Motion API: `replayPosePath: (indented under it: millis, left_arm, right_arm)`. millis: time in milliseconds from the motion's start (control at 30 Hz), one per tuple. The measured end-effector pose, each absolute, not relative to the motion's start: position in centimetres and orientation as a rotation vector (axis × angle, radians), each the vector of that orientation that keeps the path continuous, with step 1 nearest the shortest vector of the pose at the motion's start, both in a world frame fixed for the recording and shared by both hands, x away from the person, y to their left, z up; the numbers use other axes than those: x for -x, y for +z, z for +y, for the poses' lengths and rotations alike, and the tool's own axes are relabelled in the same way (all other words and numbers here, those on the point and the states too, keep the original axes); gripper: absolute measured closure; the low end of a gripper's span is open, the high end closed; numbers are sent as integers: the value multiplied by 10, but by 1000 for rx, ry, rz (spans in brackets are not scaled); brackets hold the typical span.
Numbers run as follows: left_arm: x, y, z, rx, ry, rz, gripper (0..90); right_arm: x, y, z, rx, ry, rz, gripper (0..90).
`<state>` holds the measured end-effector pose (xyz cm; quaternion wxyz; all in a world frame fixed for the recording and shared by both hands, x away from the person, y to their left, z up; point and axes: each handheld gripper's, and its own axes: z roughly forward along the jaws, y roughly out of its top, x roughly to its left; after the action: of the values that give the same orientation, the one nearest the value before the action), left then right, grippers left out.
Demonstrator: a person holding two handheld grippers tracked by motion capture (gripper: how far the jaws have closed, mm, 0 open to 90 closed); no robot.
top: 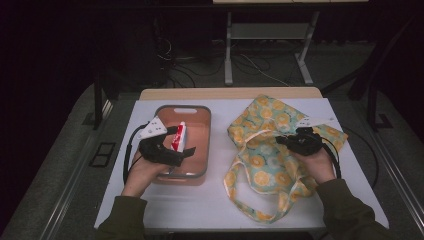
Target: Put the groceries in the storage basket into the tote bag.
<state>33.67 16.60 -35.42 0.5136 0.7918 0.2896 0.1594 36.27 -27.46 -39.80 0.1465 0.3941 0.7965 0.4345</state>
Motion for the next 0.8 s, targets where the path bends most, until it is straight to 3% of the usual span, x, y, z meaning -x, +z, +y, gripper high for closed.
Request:
replayPosePath:
  millis: [267,800]
  left_arm:
    - [-367,-352,166,-1921,433,791,139]
    - [-411,-394,156,-2050,429,1045,122]
  right_arm:
    - [-362,-399,-274,-1130,1250,2298,894]
    - [-361,-400,-273,-1119,1256,2307,894]
